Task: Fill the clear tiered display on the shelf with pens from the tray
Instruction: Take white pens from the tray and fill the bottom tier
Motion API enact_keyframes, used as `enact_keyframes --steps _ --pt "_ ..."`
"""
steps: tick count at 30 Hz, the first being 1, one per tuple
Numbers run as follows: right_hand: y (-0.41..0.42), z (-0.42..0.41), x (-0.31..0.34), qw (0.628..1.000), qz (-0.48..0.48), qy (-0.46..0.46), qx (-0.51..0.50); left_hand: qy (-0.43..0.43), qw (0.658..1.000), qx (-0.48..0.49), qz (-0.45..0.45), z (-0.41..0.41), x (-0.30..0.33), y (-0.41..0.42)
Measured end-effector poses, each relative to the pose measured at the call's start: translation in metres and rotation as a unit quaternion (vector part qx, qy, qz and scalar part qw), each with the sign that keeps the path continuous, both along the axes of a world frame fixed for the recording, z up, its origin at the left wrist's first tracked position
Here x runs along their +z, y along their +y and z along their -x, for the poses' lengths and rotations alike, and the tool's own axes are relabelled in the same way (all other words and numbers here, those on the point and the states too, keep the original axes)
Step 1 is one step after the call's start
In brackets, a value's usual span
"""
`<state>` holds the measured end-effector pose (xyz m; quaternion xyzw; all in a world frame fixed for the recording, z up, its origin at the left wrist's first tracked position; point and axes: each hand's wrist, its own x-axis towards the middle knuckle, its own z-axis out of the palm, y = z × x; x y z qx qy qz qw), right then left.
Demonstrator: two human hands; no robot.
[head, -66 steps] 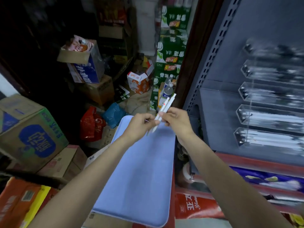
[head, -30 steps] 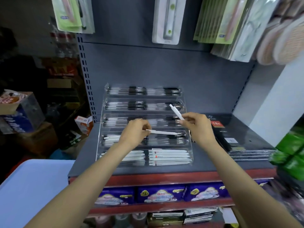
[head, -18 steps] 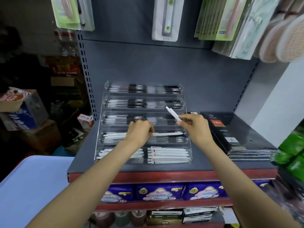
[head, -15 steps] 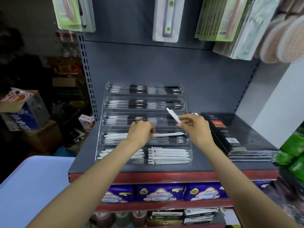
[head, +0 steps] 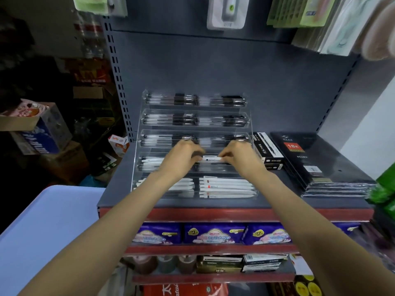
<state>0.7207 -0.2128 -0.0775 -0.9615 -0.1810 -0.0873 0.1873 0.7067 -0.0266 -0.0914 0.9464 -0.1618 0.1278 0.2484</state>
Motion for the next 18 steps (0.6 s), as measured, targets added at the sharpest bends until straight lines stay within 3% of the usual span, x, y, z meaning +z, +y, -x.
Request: enact_keyframes --steps 6,18 --pt "-0.012 -0.005 -0.004 0.999 0.008 0.029 0.019 0.042 0.996 0.017 -0.074 -0.006 0.001 -0.007" --pt "-0.019 -0.009 -0.003 0.996 -0.048 0.079 -0.014 0.074 0.995 0.035 -0.052 -0.011 0.011 -0.012"
